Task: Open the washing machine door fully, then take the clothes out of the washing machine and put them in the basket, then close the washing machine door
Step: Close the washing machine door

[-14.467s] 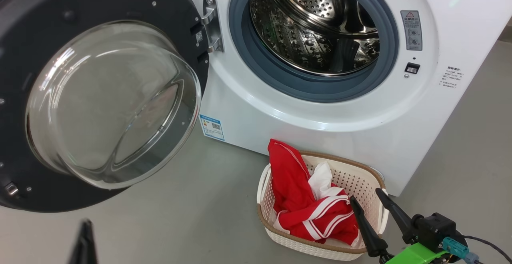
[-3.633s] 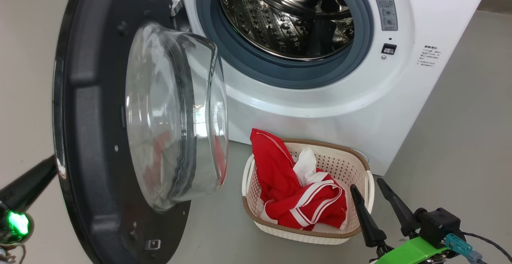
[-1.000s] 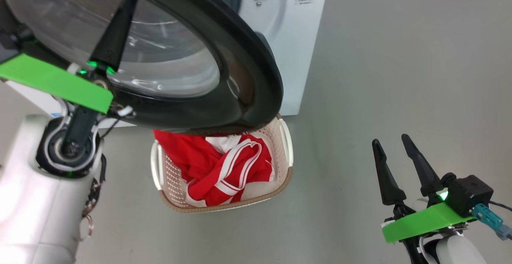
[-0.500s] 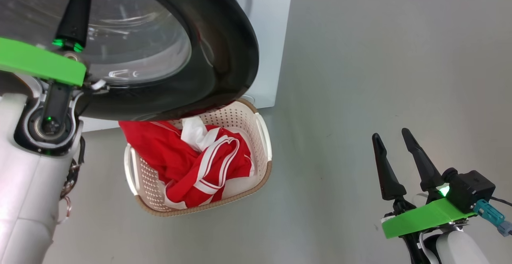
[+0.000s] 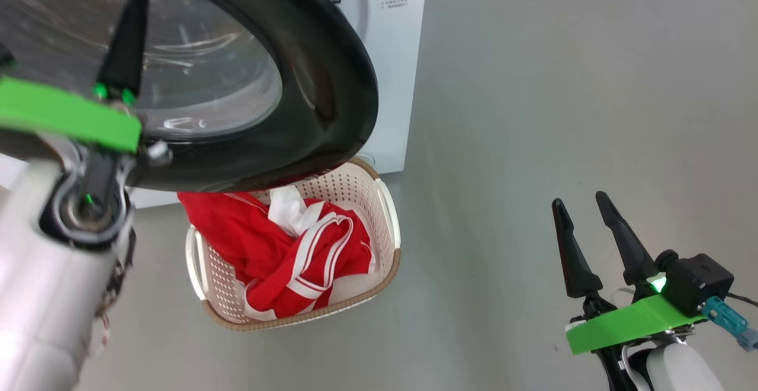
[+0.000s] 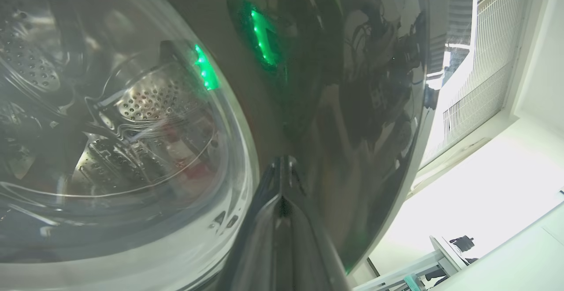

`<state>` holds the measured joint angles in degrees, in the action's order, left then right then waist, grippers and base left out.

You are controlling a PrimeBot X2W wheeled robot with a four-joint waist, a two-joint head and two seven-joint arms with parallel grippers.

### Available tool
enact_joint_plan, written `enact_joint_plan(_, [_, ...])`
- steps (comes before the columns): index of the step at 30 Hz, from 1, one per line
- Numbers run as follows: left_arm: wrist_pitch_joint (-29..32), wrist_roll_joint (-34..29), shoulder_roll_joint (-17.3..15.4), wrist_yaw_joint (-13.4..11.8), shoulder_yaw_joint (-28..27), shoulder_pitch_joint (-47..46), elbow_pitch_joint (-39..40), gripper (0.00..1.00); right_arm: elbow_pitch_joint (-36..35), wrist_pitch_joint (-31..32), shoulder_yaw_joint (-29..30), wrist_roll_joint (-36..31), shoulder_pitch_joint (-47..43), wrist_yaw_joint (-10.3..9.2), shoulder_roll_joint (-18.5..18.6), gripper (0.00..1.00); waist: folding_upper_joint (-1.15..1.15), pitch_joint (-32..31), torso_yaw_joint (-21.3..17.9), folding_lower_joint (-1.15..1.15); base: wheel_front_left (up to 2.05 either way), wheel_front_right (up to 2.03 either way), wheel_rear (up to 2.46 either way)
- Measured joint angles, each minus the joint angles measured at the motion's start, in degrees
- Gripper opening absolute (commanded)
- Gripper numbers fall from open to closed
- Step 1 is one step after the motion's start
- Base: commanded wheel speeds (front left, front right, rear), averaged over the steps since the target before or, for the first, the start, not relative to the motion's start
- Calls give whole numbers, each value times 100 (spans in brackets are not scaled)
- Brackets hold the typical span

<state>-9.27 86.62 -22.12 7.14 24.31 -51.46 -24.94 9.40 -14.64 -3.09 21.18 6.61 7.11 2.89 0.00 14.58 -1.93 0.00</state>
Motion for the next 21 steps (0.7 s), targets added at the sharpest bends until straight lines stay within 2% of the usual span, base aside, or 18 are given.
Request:
enact_joint_plan(12, [-379,114,-137,1,110,1312,299,0,49,0,79,-2,-210,0,-7,100,0,-301,195,0,0,0,0])
enact_joint_plan(18, [-479,49,-182,1,102,1995,371,27,73,0,133,-3,-301,0,-10,100,0,-421,275,0,0,0,0])
enact_joint_plan(21, [-504,-77,-190,1,2,2343,433,29,78,0,168,-9,-360,0,-11,100,0,-489,302,0,0,0,0])
